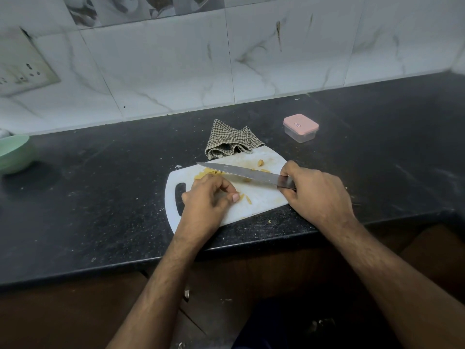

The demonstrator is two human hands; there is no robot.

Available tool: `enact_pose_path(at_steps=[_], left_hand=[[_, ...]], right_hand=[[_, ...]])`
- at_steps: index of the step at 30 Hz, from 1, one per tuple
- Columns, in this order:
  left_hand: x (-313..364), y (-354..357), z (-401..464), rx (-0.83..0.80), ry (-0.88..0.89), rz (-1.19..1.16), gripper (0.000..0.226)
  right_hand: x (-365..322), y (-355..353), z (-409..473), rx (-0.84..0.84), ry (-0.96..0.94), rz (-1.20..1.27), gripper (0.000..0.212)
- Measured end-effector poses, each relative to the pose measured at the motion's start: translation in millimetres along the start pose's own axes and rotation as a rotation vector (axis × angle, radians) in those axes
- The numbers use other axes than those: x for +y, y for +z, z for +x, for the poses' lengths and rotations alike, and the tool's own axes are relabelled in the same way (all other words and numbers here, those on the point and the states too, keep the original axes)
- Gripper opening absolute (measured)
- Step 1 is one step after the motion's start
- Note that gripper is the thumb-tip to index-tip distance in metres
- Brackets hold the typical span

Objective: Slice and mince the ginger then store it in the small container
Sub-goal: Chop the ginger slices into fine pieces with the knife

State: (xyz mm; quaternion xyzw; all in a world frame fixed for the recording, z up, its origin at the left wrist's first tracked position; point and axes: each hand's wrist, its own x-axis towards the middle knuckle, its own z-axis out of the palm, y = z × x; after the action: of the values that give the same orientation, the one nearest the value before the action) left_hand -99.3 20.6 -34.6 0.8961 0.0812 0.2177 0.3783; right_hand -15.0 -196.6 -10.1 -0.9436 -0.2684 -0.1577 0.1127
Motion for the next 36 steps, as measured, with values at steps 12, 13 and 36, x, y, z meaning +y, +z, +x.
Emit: enact_pose_path(at_steps=[12, 13, 36], left_hand=[[-8, 4, 2, 0.045, 0.004, -0.038, 0.024], [-9, 5, 2, 0.047, 0.001, -0.032, 0.026], [1, 20, 21, 0.135, -0.051, 0.114, 0.011]], right_hand=[[1, 2, 0, 0.009, -0.005, 0.004, 0.017], [1, 2, 0, 0.010, -0.005, 0.002, 0.017], [3, 4, 1, 0.034, -0.003, -0.025, 0.015]])
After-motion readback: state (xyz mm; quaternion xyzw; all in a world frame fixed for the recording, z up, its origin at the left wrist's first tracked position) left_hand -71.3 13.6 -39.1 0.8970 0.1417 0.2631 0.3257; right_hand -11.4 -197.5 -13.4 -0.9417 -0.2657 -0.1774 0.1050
